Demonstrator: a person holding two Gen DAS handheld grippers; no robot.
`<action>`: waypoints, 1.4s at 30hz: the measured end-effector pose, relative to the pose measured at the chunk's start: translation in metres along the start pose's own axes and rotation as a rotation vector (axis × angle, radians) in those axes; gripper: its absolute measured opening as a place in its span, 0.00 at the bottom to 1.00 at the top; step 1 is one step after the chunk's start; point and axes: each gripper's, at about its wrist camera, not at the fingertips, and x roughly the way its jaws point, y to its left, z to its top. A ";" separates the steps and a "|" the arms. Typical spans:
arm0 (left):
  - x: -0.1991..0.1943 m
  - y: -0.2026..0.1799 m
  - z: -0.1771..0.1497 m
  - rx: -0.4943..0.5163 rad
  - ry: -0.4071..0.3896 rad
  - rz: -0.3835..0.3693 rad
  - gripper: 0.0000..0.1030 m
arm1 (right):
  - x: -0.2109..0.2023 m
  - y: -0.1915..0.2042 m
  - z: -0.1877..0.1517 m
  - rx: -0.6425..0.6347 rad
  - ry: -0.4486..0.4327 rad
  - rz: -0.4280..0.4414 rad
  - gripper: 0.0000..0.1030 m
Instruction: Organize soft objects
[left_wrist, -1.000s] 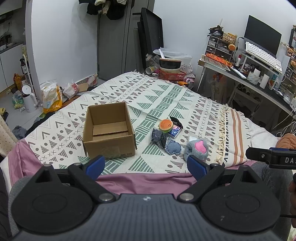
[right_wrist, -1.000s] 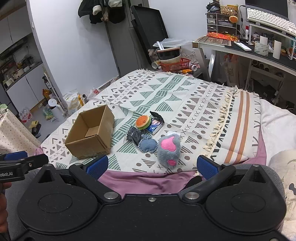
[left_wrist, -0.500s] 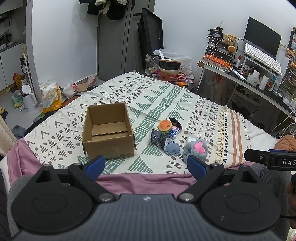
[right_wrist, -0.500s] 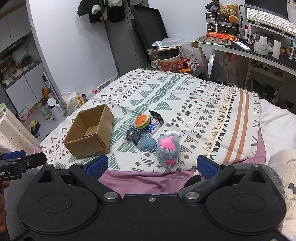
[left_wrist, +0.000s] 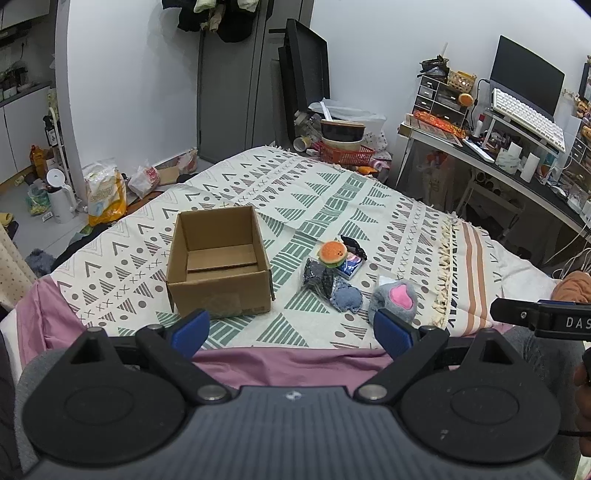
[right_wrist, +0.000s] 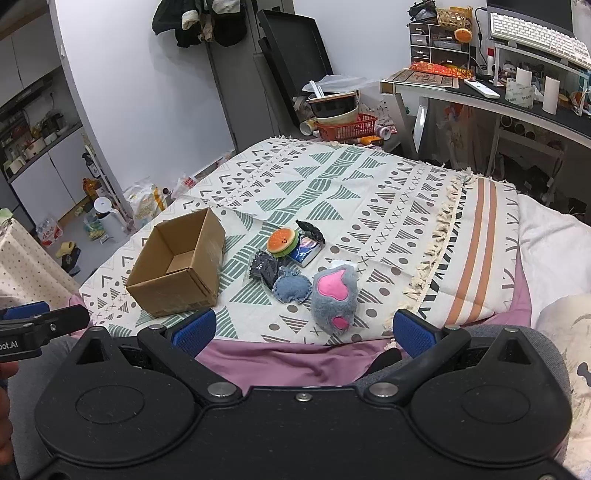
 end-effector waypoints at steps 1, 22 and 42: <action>0.001 0.000 0.001 0.000 0.000 -0.003 0.92 | 0.000 0.000 0.000 -0.001 -0.001 0.001 1.00; 0.055 -0.014 0.017 -0.049 0.017 -0.054 0.92 | 0.052 -0.032 0.018 0.081 0.050 0.061 0.94; 0.150 -0.038 0.035 -0.100 0.125 -0.073 0.79 | 0.153 -0.057 0.048 0.188 0.263 0.148 0.43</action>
